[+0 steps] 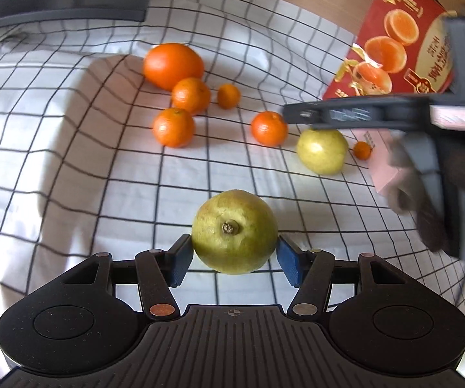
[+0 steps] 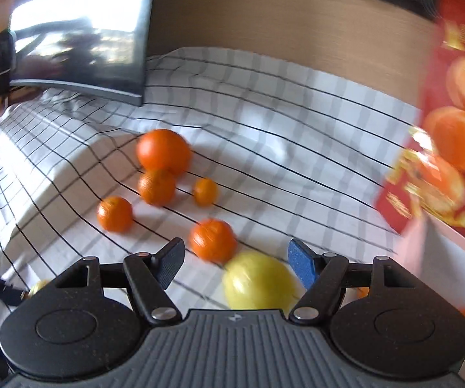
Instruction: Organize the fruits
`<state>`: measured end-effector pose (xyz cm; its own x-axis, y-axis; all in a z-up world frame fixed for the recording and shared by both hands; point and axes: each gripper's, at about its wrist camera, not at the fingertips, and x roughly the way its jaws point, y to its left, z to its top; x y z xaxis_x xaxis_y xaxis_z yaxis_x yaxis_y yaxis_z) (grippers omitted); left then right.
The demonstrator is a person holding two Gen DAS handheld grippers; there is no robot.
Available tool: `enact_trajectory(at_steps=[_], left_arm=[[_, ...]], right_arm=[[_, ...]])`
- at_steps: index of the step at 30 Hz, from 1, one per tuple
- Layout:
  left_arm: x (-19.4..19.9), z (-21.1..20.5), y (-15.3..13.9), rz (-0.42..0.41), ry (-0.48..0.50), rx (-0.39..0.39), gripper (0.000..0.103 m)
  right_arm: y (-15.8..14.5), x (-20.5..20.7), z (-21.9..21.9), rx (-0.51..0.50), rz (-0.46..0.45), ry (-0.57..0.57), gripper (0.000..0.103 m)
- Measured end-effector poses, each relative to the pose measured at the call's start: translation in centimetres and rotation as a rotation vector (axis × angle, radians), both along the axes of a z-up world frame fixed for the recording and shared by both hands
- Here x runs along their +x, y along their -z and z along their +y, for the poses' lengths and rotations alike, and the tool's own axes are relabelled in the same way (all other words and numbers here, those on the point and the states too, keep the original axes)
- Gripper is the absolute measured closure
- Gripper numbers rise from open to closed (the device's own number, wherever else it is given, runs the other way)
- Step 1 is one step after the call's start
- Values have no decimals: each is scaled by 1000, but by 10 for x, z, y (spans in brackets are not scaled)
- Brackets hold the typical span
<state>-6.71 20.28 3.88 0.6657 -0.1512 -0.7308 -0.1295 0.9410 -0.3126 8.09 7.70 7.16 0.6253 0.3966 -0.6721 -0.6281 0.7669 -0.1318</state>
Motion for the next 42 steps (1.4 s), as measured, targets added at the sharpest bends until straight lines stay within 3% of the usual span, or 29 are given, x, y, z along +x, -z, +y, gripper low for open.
enact_trajectory(at_steps=[2, 6, 9, 13, 18, 22, 25, 29, 33, 38, 42], left_arm=[[-2, 3, 0, -3, -4, -8, 41], [-3, 3, -1, -10, -5, -10, 41], [-4, 3, 0, -16, -9, -12, 41], [-3, 4, 0, -25, -12, -15, 41], [8, 0, -2, -32, -1, -7, 41], [20, -16, -6, -52, 52, 11, 42], [33, -36, -11, -72, 125, 28, 44], [48, -66, -17, -106, 201, 127, 44], [56, -78, -21, -99, 257, 200, 44], [55, -80, -23, -39, 299, 226, 44], [52, -76, -21, -12, 286, 201, 41]], right_arm=[[10, 14, 22, -46, 33, -20, 40], [35, 36, 55, -171, 54, -4, 43], [47, 43, 64, -229, 64, 24, 56], [40, 32, 59, -196, 67, 23, 60], [17, -9, 32, -99, 65, -21, 60], [13, -42, -11, -56, 70, 16, 60], [20, -61, -50, -60, 64, 87, 60], [32, -74, -102, -72, 82, 235, 60], [37, -83, -146, -16, 109, 342, 60], [39, -98, -155, -26, 68, 369, 59], [42, -107, -144, -68, 13, 341, 58]])
